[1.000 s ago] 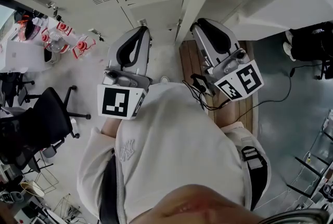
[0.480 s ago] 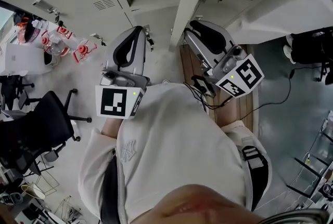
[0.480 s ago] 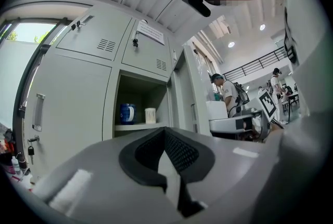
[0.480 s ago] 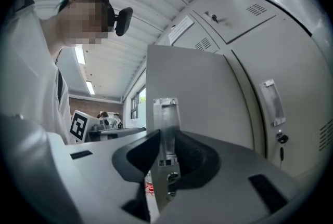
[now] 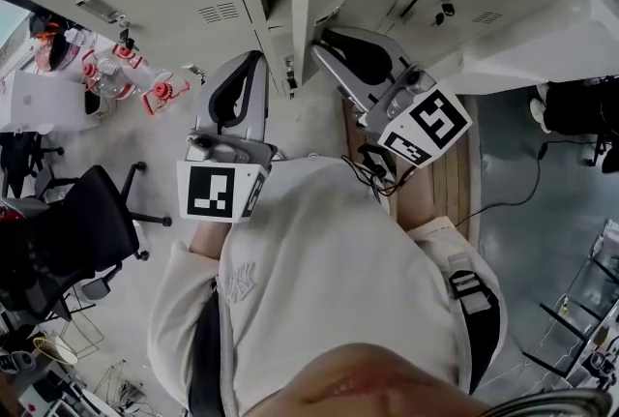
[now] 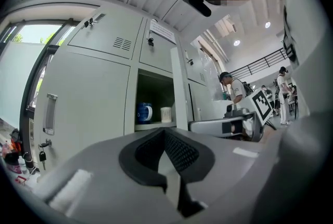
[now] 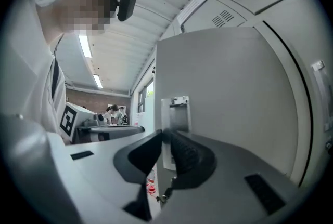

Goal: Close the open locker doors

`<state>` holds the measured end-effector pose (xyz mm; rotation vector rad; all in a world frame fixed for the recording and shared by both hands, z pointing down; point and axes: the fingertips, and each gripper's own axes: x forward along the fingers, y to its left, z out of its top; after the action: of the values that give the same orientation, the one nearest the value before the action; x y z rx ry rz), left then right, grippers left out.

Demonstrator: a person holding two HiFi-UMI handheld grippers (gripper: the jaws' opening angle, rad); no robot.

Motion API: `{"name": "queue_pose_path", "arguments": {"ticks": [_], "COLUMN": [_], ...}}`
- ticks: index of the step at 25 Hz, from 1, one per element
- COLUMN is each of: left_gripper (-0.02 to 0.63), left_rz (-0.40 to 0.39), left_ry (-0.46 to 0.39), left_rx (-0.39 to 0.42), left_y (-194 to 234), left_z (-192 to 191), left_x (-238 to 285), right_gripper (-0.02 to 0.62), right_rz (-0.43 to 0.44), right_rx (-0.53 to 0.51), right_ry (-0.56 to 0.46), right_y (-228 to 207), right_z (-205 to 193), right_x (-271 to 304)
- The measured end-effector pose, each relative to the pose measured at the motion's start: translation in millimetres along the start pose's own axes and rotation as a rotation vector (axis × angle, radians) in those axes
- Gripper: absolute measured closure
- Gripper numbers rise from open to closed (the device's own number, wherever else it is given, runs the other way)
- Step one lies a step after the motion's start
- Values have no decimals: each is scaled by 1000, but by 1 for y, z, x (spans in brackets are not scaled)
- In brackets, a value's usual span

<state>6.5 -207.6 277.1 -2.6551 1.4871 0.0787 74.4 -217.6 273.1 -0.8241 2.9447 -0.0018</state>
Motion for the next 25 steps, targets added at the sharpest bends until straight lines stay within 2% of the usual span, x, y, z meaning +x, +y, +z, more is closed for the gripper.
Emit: {"name": "queue_pose_path", "arguments": {"ticks": [6, 25], "left_gripper": [604, 604], "left_rz": [27, 96], "left_ry": [1, 16], "left_rx": [-5, -13], "left_y": [31, 97], "left_z": [-1, -5], "left_x": [-5, -21], "right_gripper": [546, 562], "right_rz": [-67, -294], "right_rx": [-53, -55], "right_ry": [41, 48], "right_y": [-15, -89], "right_z": [-2, -8], "right_x": [40, 120]}}
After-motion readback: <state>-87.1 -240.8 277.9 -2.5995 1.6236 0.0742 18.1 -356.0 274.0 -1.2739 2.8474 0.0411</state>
